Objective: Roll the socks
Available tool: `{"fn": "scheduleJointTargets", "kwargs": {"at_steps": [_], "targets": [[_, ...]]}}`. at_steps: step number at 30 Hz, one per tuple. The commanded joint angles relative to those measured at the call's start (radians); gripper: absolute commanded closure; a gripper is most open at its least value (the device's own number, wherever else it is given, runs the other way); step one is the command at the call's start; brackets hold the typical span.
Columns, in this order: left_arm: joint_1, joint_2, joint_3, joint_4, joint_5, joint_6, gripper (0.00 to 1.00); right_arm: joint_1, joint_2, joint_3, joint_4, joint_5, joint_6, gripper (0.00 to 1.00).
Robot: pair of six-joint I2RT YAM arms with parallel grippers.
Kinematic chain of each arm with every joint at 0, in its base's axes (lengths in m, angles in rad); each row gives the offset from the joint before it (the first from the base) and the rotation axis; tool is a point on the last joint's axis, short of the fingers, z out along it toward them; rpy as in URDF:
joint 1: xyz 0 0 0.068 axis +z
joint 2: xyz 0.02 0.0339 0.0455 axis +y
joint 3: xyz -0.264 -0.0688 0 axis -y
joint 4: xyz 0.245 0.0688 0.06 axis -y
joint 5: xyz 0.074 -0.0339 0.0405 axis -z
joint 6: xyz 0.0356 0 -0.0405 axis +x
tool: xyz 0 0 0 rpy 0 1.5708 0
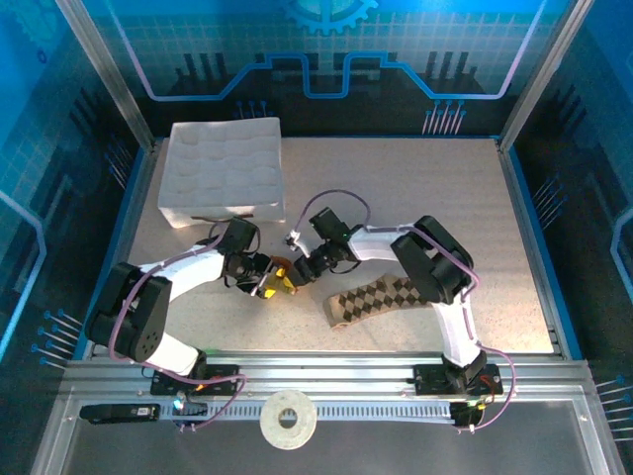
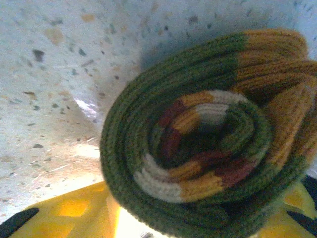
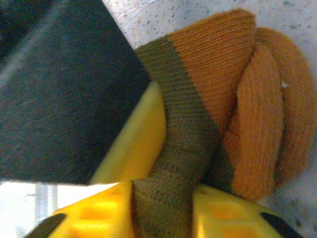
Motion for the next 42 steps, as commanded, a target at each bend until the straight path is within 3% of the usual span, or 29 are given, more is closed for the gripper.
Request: {"fn": "scheduleJointTargets", "kwargs": {"at_steps": [1,6,8,15,22,28,32,35,39,42], "targets": [[-0.01,0.099,-0.078,-0.23,-0.192,0.025,0.56,0.05,-0.135,-0.147,0.009,0.218,-0.068,0.63],[-0.008,0.066,-0.061,-0.295,-0.194,0.031,0.58,0.141,-0.392,-0.419,0.354,0.542,-0.2,0.46],[-0.007,0.048,-0.053,-0.319,-0.182,0.027,0.58,0.2,-0.424,-0.448,0.384,0.657,-0.288,0.4],[-0.004,0.003,-0.048,-0.362,-0.116,0.03,0.56,0.381,-0.375,-0.396,0.372,0.928,-0.514,0.38],[0.035,0.008,-0.047,-0.361,-0.097,0.056,0.55,0.432,-0.271,-0.326,0.463,1.154,-0.648,0.35],[0.059,0.037,0.003,-0.362,-0.101,0.078,0.55,0.411,-0.228,-0.284,0.42,1.067,-0.628,0.39],[0.061,0.056,0.037,-0.364,-0.1,0.086,0.54,0.384,-0.173,-0.246,0.36,1.026,-0.538,0.55],[0.063,0.054,0.052,-0.37,-0.101,0.086,0.54,0.353,-0.148,-0.206,0.261,0.967,-0.459,0.73],[0.069,0.013,0.06,-0.373,-0.104,0.069,0.53,0.324,-0.123,-0.203,0.207,0.946,-0.382,0.75],[0.081,-0.046,0.051,-0.35,-0.088,0.034,0.48,0.302,-0.119,-0.219,0.181,0.892,-0.339,0.89]]}}
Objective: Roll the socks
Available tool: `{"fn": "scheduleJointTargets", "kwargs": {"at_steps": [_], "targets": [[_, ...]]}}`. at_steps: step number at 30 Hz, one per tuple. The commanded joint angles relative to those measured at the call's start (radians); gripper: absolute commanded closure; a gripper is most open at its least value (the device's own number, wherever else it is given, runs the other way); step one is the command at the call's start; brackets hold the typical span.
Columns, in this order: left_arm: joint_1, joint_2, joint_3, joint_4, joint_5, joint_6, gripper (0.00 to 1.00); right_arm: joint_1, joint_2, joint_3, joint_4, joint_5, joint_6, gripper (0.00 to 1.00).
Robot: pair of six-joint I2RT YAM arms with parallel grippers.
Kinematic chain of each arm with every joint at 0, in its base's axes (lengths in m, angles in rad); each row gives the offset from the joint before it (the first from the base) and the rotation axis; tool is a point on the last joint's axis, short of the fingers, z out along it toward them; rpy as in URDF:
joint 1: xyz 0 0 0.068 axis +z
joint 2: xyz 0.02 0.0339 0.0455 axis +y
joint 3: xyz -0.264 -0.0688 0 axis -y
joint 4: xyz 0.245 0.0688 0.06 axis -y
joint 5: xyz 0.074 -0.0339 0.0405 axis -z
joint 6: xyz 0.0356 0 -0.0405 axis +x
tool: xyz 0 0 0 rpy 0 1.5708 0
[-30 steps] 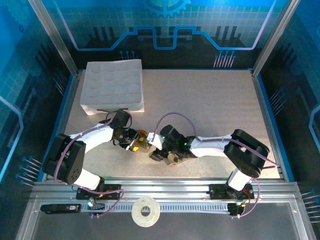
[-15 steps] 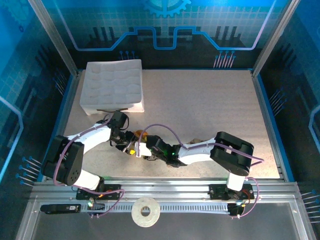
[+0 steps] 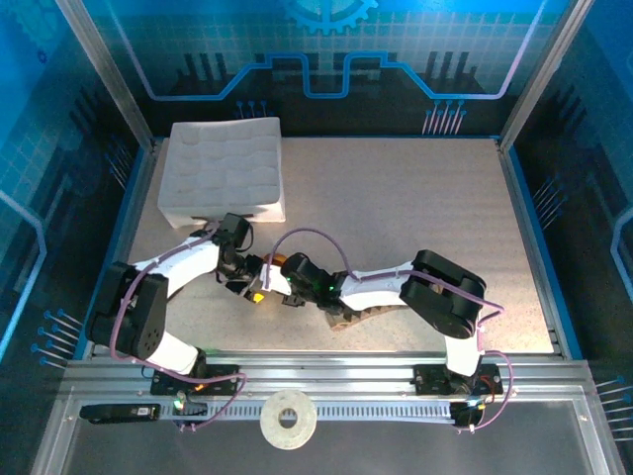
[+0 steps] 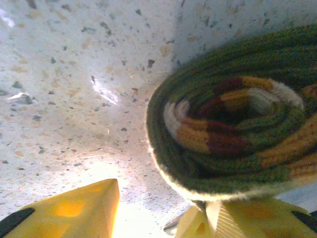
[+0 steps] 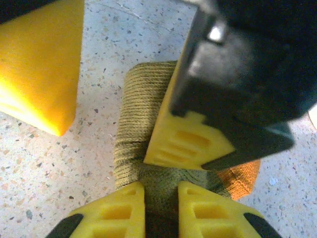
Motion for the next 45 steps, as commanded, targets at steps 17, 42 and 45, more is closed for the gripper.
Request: {"fn": "scheduleJointTargets", "kwargs": {"at_steps": [17,42,45], "targets": [[0.046,-0.16,-0.112,0.221,0.002,-0.176,0.16,-0.239,0.175,0.083,-0.35,-0.582,0.321,1.0],[-0.067,0.106,-0.065,0.153,-0.209,-0.075,0.87,-0.345,0.286,0.195,-0.477,-0.915,0.537,0.82],[-0.067,0.09,-0.06,0.029,-0.214,-0.07,0.94,-0.337,0.187,0.137,-0.404,-0.868,0.496,0.64]]}}
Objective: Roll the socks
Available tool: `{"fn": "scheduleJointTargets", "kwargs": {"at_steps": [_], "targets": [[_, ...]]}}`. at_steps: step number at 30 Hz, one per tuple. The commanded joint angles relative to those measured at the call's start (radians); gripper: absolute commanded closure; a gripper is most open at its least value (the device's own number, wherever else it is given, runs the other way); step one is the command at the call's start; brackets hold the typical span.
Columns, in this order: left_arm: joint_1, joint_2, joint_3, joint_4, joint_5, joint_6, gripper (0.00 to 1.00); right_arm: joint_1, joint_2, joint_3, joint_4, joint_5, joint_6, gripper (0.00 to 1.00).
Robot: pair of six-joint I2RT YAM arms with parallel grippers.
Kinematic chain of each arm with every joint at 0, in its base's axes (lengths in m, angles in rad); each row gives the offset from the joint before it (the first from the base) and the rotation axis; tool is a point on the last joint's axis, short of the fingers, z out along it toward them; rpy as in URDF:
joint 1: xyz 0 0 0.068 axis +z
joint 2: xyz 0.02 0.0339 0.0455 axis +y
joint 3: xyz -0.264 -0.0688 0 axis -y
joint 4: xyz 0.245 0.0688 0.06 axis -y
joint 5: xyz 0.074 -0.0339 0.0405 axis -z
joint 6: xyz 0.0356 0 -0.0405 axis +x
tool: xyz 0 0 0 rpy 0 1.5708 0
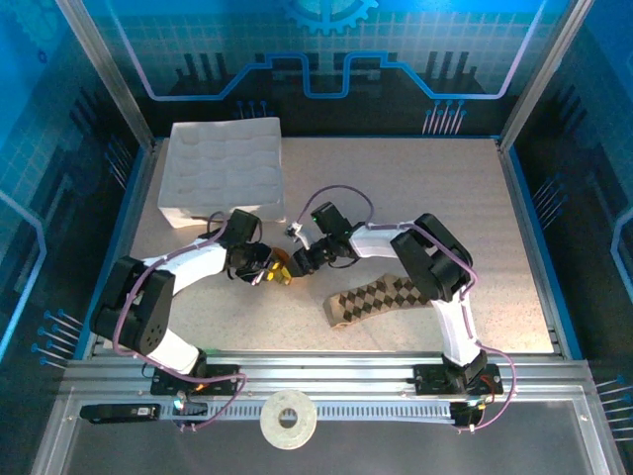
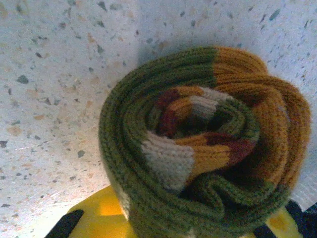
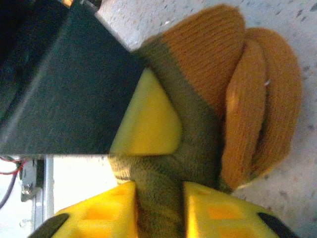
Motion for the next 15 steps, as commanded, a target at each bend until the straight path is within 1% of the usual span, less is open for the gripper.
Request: {"fn": "scheduleJointTargets", "kwargs": {"at_steps": [1,3,5,7,9,10,11,12,13,15], "targets": [[-0.008,0.03,-0.05,-0.293,-0.097,0.0,0.94,0.042,-0.068,-0.129,-0.125,0.11,-0.04,0.61],[-0.008,-0.01,-0.067,-0.356,-0.097,-0.016,0.94,0.06,-0.165,-0.214,-0.021,0.165,-0.076,0.56],[-0.007,-0.063,-0.097,-0.387,-0.08,-0.047,0.94,0.093,-0.271,-0.322,0.105,0.248,-0.119,0.51],[-0.008,-0.103,-0.123,-0.402,-0.057,-0.069,0.95,0.141,-0.351,-0.423,0.214,0.332,-0.169,0.47],[-0.007,-0.129,-0.133,-0.43,-0.041,-0.084,0.95,0.194,-0.403,-0.482,0.301,0.422,-0.205,0.4],[-0.008,-0.137,-0.138,-0.437,-0.03,-0.088,0.95,0.219,-0.413,-0.497,0.323,0.452,-0.211,0.36],[-0.008,-0.143,-0.141,-0.44,-0.02,-0.093,0.95,0.237,-0.41,-0.495,0.327,0.467,-0.207,0.35],[-0.005,-0.143,-0.143,-0.443,-0.016,-0.093,0.95,0.25,-0.399,-0.482,0.317,0.467,-0.197,0.34],[-0.005,-0.138,-0.141,-0.44,-0.015,-0.092,0.95,0.263,-0.381,-0.461,0.304,0.465,-0.18,0.31],[0.005,-0.118,-0.132,-0.438,-0.02,-0.086,0.95,0.29,-0.351,-0.431,0.304,0.475,-0.158,0.29]]}}
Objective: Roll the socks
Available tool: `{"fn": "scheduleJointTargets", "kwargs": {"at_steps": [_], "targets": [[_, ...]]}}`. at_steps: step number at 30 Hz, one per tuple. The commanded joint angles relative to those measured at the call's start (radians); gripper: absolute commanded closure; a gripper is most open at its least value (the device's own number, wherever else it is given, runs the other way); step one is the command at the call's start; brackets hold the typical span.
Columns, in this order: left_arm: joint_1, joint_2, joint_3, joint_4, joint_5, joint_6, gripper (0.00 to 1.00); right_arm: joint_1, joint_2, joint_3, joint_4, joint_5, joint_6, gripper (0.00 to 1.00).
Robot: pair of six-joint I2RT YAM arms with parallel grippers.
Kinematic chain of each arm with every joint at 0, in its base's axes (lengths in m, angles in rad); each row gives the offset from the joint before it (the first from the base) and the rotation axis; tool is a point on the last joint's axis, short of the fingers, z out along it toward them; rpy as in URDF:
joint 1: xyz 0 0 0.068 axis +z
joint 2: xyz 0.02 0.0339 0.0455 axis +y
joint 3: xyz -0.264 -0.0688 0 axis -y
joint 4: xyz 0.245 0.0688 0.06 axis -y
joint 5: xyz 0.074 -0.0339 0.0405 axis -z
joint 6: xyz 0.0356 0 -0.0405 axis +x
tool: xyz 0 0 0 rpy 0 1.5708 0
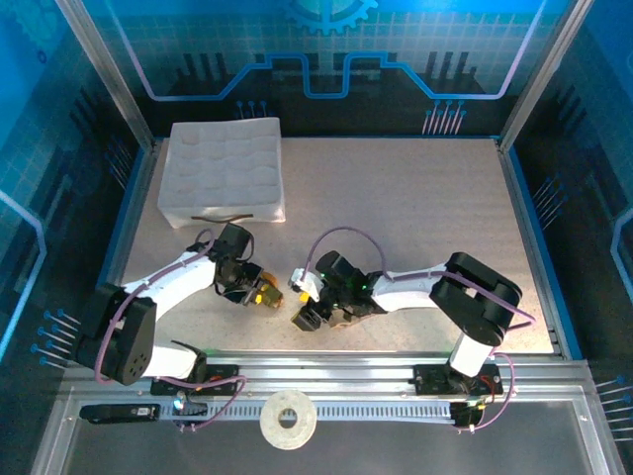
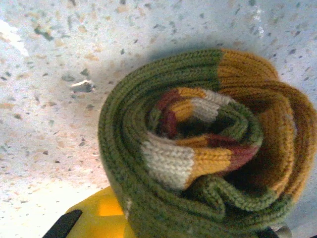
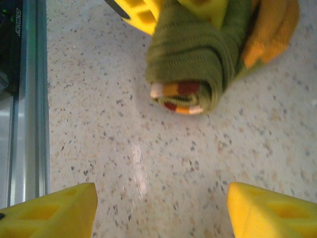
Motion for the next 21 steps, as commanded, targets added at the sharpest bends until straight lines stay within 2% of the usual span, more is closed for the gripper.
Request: {"fn": "scheduleJointTargets", "kwargs": {"at_steps": [1,5,10,16,21], "targets": [[0.015,0.066,-0.041,-0.183,-0.024,-0.024,0.95,0.041,0.048,0.057,0.066,0.093,0.004,0.28],[0.041,0.129,0.013,-0.185,-0.027,0.004,0.94,0.087,0.084,0.109,0.053,0.183,0.01,0.26],[0.067,0.191,0.08,-0.206,-0.022,0.052,0.95,0.088,0.123,0.172,0.025,0.23,0.023,0.26],[0.082,0.238,0.106,-0.206,-0.004,0.081,0.94,0.119,0.094,0.183,0.027,0.419,-0.074,0.27],[0.092,0.283,0.134,-0.206,-0.004,0.099,0.94,0.158,0.103,0.206,0.031,0.425,-0.205,0.26]]}}
